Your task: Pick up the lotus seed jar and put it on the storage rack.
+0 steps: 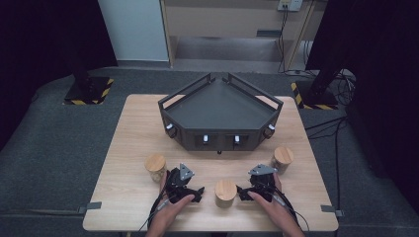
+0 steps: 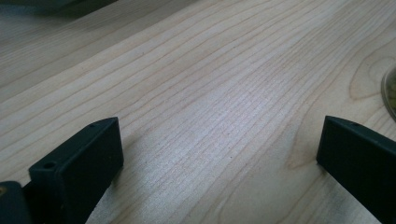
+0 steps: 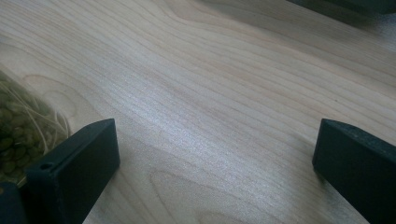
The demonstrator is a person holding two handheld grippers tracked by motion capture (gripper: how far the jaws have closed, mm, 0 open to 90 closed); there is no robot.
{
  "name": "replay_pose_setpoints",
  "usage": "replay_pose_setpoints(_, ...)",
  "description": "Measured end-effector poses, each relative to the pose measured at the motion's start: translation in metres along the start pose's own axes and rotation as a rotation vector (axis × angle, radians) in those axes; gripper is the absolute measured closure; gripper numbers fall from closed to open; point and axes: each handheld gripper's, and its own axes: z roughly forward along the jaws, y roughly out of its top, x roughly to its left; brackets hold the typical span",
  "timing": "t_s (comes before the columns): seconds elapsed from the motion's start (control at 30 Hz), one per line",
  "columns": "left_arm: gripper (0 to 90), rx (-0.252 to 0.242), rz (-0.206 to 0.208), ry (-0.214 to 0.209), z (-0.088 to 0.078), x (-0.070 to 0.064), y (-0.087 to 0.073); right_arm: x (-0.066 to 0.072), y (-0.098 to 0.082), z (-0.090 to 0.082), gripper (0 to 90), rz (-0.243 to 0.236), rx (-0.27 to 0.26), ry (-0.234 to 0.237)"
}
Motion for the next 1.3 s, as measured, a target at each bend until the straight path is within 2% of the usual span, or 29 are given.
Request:
replay_pose_setpoints(0.9,0.0,0.007,-0.007,-0.003,0.0,0.0,0.002,0.003,-0.001,-0.001,0.7,0.013,-0.001,-0.012)
replay_pose_setpoints(1.13,1.0,-0.004,-0.006,-0.005,-0.008,-0.002,0.005,0.003,-0.001,-0.001,0.7,0.013,-0.001,-0.012)
replay_pose_setpoints(1.3,1.5,-0.017,0.016,-0.007,-0.016,-0.004,0.01,0.003,-0.001,-0.001,0.7,0.013,-0.001,-0.012)
